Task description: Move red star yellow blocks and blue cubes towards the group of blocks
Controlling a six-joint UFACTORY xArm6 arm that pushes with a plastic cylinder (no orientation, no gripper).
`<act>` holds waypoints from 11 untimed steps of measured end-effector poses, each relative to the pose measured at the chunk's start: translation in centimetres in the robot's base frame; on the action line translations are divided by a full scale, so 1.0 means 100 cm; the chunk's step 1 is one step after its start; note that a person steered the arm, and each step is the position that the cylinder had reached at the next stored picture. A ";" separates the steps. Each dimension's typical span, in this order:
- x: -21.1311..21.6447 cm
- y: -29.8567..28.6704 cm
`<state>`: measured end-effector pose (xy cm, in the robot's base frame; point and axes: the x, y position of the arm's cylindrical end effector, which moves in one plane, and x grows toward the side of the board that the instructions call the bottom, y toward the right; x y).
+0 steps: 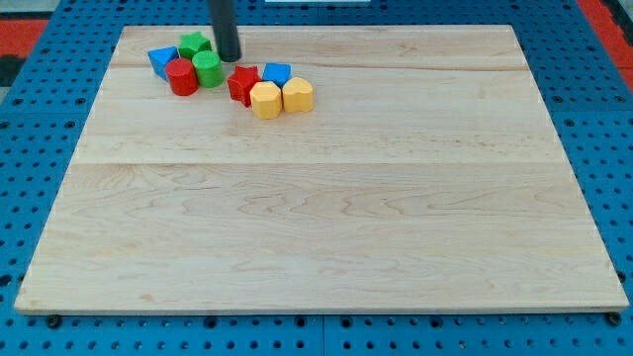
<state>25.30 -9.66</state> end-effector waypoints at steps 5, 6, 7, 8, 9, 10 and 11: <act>0.072 0.026; 0.066 -0.007; 0.060 -0.021; 0.060 -0.022; 0.076 -0.001; 0.063 0.047; 0.031 0.066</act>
<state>28.36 -3.03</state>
